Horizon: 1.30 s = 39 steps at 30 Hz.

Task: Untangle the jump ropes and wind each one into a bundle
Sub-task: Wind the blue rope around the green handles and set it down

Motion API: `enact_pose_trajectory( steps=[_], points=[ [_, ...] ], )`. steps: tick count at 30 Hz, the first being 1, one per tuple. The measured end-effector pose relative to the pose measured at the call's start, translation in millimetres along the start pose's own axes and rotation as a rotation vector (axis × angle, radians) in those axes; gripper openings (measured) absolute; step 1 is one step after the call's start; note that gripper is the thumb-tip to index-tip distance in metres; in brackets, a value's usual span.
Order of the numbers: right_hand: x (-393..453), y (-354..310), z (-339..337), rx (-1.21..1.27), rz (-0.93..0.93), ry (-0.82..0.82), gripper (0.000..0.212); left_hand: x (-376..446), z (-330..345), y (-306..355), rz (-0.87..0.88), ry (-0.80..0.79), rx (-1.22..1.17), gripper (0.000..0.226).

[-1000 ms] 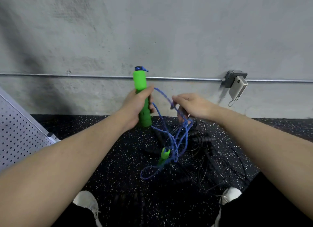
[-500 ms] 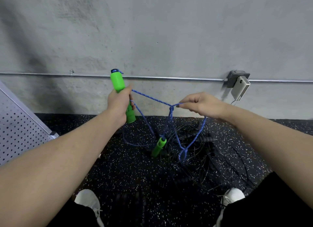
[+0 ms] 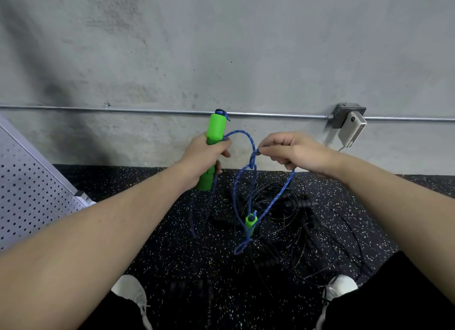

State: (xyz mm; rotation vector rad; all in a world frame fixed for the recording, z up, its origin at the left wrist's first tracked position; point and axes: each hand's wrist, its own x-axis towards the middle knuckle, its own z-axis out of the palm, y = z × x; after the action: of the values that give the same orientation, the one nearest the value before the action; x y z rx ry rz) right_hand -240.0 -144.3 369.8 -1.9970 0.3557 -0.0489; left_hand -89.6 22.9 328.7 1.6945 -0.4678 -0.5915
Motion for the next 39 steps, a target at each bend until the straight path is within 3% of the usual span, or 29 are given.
enact_pose_trajectory(
  steps=[3, 6, 8, 10, 14, 17, 21, 24, 28, 32, 35, 39],
  points=[
    [0.1, -1.5, 0.2, -0.03, -0.008, 0.019, 0.009, -4.0, 7.5, 3.5, 0.063, -0.065, 0.0, 0.011],
    [-1.4, -2.9, -1.6, -0.044, -0.02, -0.017, 0.01, -5.5, 10.8, 9.4, 0.064, -0.059, -0.101, 0.026],
    [-2.8, -4.0, -2.2, -0.028, -0.019, -0.036, 0.012, -5.8, 11.1, 11.3, 0.061, -0.031, -0.118, 0.017],
    [-3.8, -3.6, -2.3, -0.007, -0.03, -0.052, 0.016, -6.3, 11.0, 11.0, 0.056, -0.043, -0.092, 0.012],
    [-4.5, -4.1, -3.0, 0.044, -0.033, -0.074, 0.019, -13.3, 14.6, 13.2, 0.014, -0.22, -0.017, 0.026],
    [-3.6, -2.2, -7.0, 0.082, -0.032, -0.061, 0.022, -14.8, 16.7, 15.0, -0.009, -0.236, 0.068, 0.024],
    [-5.5, 1.5, -8.8, 0.133, -0.095, -0.066, 0.017, -12.7, 12.4, 14.4, -0.062, -0.255, -0.133, 0.015],
    [-4.8, 4.9, -8.8, 0.181, -0.089, -0.058, 0.02, -15.7, 13.9, 9.3, -0.041, -0.295, -0.046, 0.018],
    [-1.8, 7.6, -11.0, 0.311, -0.07, -0.058, 0.015, -18.4, 19.6, 8.0, 0.036, -0.223, 0.122, 0.021],
    [-0.7, 7.1, -11.2, 0.39, -0.051, -0.082, 0.014, -20.7, 24.3, 9.3, 0.098, -0.265, 0.137, 0.019],
    [-0.3, 8.3, -12.6, 0.262, -0.054, -0.068, 0.015, -22.9, 24.7, 14.4, 0.098, -0.287, 0.087, 0.019],
    [1.6, 11.8, -11.2, -0.106, 0.01, -0.032, 0.012, -20.2, 21.1, 19.7, 0.147, -0.248, 0.048, 0.013]
  ],
)
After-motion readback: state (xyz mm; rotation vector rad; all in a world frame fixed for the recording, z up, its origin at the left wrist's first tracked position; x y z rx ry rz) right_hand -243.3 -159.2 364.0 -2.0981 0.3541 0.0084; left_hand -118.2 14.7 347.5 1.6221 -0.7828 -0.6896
